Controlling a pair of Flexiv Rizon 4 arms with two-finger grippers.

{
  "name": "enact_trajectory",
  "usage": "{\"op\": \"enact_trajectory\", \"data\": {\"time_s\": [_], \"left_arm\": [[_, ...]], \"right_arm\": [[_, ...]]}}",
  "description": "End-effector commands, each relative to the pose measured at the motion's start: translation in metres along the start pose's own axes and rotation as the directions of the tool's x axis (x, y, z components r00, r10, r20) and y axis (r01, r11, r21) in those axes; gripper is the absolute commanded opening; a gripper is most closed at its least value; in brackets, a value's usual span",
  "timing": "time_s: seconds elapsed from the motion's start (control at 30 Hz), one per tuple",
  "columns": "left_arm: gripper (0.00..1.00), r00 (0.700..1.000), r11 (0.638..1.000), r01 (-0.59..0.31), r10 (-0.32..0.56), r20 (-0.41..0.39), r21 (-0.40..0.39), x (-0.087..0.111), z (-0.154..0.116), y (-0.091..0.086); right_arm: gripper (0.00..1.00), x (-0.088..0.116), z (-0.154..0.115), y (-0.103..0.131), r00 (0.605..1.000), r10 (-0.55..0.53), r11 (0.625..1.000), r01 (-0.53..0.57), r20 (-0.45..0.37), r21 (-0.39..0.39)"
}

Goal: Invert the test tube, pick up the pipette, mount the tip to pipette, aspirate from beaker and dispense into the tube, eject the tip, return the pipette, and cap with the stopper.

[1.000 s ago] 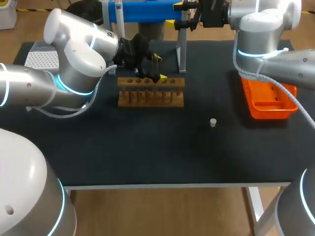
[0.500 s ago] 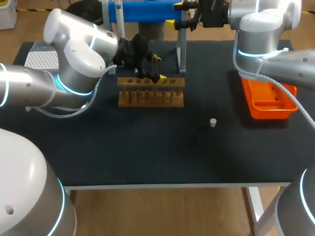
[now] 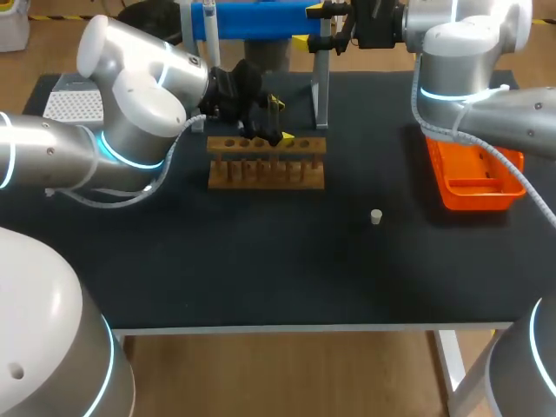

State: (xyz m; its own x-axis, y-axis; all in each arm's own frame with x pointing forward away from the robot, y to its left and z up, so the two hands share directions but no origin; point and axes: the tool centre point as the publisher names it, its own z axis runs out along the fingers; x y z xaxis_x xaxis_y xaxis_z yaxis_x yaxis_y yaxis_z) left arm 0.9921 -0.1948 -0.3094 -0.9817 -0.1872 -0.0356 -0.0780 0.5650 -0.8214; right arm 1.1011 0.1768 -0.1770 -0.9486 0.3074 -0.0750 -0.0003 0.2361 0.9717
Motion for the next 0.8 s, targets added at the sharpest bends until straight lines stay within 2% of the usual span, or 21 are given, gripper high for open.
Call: {"op": "enact_trajectory", "data": {"time_s": [0.03, 0.07, 0.23, 0.43, 0.47, 0.6, 0.8], "left_arm": [[1.00, 1.000, 1.000, 0.001, -0.001, -0.003, -0.003, -0.001, 0.000, 0.000], [1.00, 1.000, 1.000, 0.001, -0.001, -0.003, -0.003, -0.001, 0.000, 0.000], [1.00, 1.000, 1.000, 0.001, -0.001, -0.003, -0.003, -0.001, 0.000, 0.000], [1.00, 1.000, 1.000, 0.001, -0.001, -0.003, -0.003, -0.001, 0.000, 0.000], [1.00, 1.000, 1.000, 0.001, -0.001, -0.003, -0.003, -0.001, 0.000, 0.000], [1.00, 1.000, 1.000, 0.001, -0.001, -0.003, -0.003, -0.001, 0.000, 0.000], [1.00, 1.000, 1.000, 0.001, -0.001, -0.003, -0.003, -0.001, 0.000, 0.000]], "right_arm": [[1.00, 0.012, -0.026, -0.003, 0.998, -0.041, 0.998, 0.038, 0.048, 0.050], [1.00, 0.017, -0.039, -0.006, 0.994, -0.067, 0.995, 0.061, 0.081, 0.073], [1.00, 0.028, -0.086, -0.022, 0.986, -0.092, 0.989, 0.074, 0.143, 0.125], [1.00, 0.062, -0.152, -0.041, 0.981, -0.069, 0.990, 0.045, 0.181, 0.134], [1.00, 0.064, -0.158, -0.043, 0.981, -0.068, 0.990, 0.044, 0.183, 0.134], [1.00, 0.091, -0.192, -0.058, 0.980, -0.063, 0.989, 0.037, 0.188, 0.142], [1.00, 0.125, -0.223, -0.078, 0.983, -0.048, 0.988, 0.021, 0.176, 0.153]]}}
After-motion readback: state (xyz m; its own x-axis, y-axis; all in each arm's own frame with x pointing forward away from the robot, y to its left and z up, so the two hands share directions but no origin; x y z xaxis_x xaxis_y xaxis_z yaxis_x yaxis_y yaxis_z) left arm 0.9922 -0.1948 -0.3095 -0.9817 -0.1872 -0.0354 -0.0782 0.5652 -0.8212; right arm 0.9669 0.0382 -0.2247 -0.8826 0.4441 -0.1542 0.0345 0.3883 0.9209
